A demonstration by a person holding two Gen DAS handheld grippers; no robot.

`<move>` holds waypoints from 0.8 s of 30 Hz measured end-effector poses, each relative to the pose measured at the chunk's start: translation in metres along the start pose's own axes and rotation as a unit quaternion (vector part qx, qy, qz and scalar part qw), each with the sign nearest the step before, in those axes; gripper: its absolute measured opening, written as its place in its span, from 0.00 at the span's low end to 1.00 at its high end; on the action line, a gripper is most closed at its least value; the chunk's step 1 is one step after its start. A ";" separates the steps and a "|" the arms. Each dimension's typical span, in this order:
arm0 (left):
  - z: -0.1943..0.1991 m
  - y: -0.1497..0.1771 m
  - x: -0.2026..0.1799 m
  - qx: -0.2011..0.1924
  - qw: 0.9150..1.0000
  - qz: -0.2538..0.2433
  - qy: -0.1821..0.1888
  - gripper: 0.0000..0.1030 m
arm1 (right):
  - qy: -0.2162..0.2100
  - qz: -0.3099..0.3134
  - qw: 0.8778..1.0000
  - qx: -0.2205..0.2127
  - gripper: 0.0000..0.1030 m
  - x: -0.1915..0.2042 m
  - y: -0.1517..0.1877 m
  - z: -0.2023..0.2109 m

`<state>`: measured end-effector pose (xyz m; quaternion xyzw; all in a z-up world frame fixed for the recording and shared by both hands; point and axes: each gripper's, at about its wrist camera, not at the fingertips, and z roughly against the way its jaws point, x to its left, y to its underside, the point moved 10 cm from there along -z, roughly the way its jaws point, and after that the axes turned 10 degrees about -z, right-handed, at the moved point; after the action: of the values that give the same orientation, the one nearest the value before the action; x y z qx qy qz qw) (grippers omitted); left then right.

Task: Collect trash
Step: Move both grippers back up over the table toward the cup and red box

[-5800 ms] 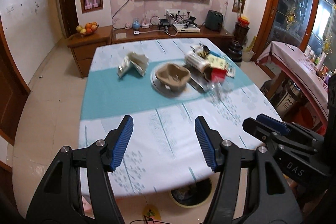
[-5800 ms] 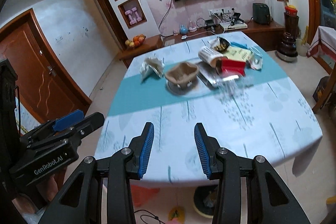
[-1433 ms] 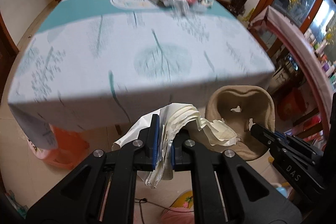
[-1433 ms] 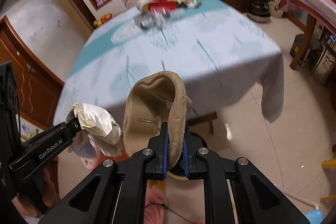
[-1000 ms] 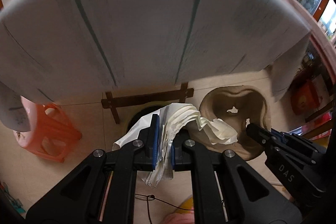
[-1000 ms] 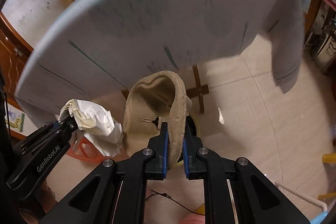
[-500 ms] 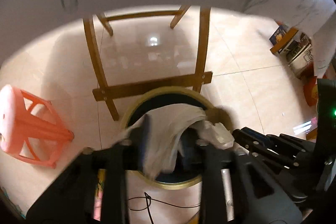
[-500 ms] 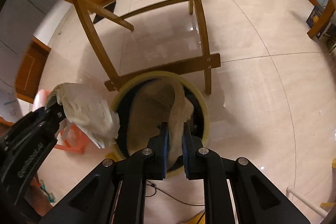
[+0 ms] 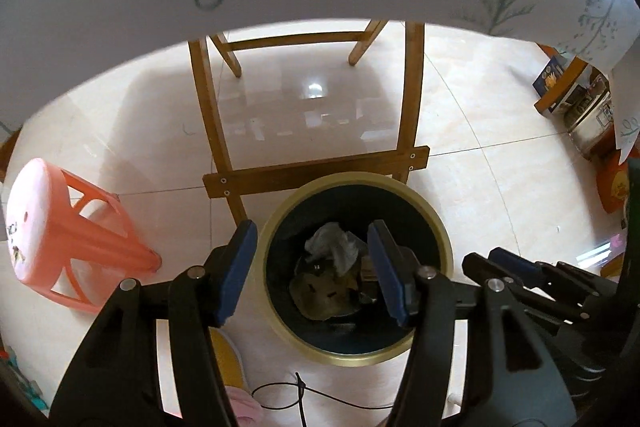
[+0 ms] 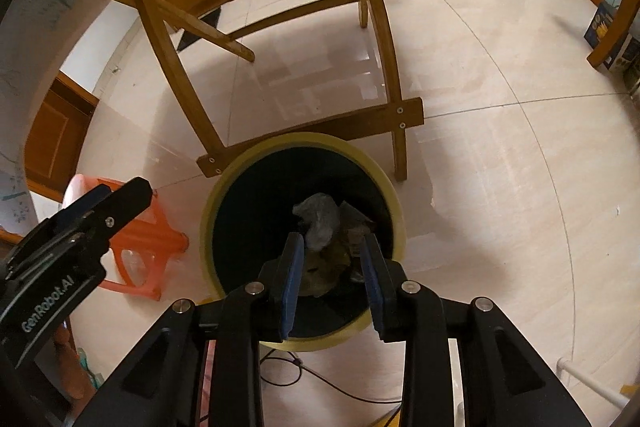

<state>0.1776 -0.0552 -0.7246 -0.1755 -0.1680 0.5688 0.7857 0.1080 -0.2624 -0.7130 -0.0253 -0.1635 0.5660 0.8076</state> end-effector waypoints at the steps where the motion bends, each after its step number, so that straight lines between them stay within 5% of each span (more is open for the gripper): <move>1: 0.005 0.000 -0.002 0.000 1.000 0.000 0.000 0.53 | -0.001 -0.001 1.000 -0.002 0.29 0.000 -0.001 0.004; 12: 0.075 -0.019 -0.010 0.022 1.000 0.004 0.000 0.53 | -0.011 -0.026 1.000 -0.001 0.29 0.011 -0.011 0.067; 24: 0.232 -0.081 -0.013 0.014 0.999 0.016 0.030 0.53 | -0.015 -0.025 0.999 -0.033 0.29 0.043 -0.049 0.224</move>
<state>0.1338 -0.0715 -0.4834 -0.1841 -0.1333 0.5777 0.7839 0.0998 -0.2721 -0.4801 -0.0392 -0.1950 0.5401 0.8177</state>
